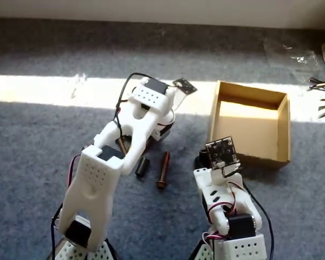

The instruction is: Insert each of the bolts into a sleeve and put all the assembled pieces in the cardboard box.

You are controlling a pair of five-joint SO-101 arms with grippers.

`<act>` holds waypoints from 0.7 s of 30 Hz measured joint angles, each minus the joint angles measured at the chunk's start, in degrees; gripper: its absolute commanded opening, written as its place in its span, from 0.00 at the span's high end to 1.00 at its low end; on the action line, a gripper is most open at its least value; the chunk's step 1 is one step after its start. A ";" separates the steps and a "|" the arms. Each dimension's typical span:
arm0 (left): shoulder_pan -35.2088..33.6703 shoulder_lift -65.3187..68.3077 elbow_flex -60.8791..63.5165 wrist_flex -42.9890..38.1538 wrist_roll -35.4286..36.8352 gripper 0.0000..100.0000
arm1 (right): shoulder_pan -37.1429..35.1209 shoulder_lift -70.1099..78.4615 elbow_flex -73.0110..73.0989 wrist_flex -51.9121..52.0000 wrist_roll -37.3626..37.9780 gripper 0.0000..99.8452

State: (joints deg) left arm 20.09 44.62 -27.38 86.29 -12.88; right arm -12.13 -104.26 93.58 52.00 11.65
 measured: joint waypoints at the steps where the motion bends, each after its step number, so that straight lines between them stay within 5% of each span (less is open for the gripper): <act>1: 0.00 0.35 -0.09 0.00 -0.09 0.90 | 0.00 0.00 0.00 0.00 0.00 1.00; 21: 0.35 -0.88 0.53 -0.44 0.09 1.00 | 0.00 0.00 0.00 0.00 0.00 1.00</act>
State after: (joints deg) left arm 20.44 43.74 -26.86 85.85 -12.79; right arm -12.13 -104.26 93.58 52.00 11.65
